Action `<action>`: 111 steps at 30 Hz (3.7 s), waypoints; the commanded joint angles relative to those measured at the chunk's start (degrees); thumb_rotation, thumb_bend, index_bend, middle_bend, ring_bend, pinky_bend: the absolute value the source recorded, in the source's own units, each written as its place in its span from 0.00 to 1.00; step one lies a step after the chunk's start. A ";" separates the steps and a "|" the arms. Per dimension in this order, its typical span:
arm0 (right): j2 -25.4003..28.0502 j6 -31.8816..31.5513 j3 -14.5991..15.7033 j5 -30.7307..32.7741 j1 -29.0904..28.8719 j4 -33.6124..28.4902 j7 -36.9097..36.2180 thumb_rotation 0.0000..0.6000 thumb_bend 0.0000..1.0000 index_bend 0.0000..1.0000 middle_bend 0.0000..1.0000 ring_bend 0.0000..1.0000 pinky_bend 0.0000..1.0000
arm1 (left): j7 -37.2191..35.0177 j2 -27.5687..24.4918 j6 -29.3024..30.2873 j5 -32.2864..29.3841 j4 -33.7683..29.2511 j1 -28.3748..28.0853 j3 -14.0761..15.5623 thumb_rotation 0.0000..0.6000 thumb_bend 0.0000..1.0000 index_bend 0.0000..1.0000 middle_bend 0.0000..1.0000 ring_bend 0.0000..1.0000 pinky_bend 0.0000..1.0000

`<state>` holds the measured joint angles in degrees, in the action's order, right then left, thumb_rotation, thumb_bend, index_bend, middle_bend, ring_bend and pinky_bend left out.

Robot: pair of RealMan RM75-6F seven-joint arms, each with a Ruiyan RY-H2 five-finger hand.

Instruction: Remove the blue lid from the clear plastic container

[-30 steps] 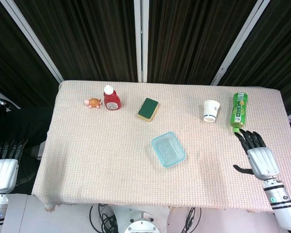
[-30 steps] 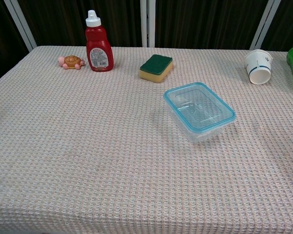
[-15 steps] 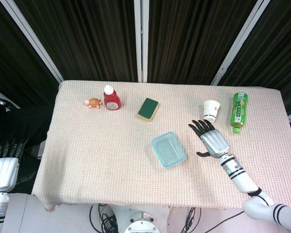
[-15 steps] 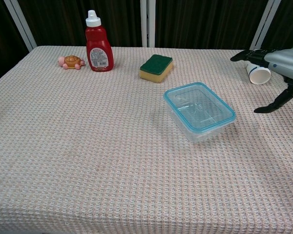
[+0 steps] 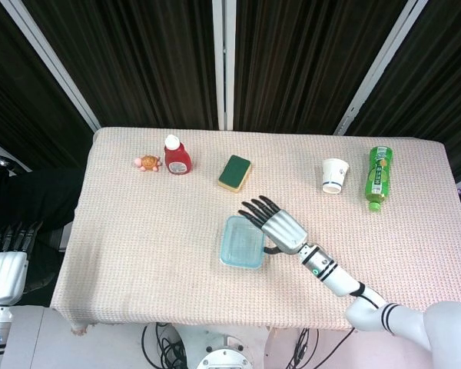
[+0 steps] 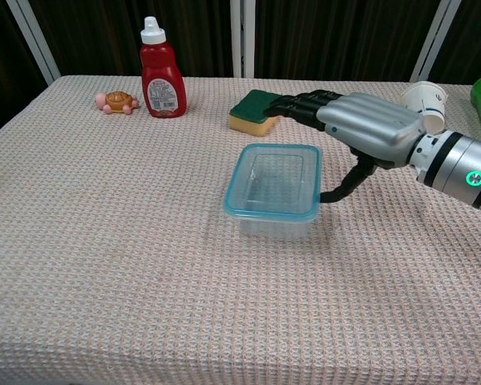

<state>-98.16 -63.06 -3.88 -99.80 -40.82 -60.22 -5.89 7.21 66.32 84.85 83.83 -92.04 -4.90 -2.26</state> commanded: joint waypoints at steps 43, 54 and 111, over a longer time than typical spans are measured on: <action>13.23 29.79 -4.23 23.31 -15.04 -19.44 -1.84 1.00 0.95 0.00 0.30 0.00 0.00 | -1.95 1.90 -0.73 0.13 2.99 -0.38 -0.14 1.00 0.00 0.06 0.08 0.00 0.00; 21.87 23.92 1.32 22.49 -7.59 -28.37 -1.09 1.00 0.93 0.00 0.30 0.00 0.00 | 0.58 1.75 -4.70 7.36 -0.44 -6.09 0.09 1.00 0.00 0.06 0.08 0.00 0.00; 29.24 -15.65 2.07 11.04 21.19 -23.81 -5.35 1.00 0.16 0.00 0.00 0.00 0.00 | 26.95 26.98 -43.99 -34.15 1.78 -50.68 -11.24 1.00 0.00 0.03 0.00 0.00 0.00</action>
<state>-68.90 -78.70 -1.80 -88.74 -19.65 -84.06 -11.23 34.12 94.84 41.58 51.30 -89.11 -54.87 -14.13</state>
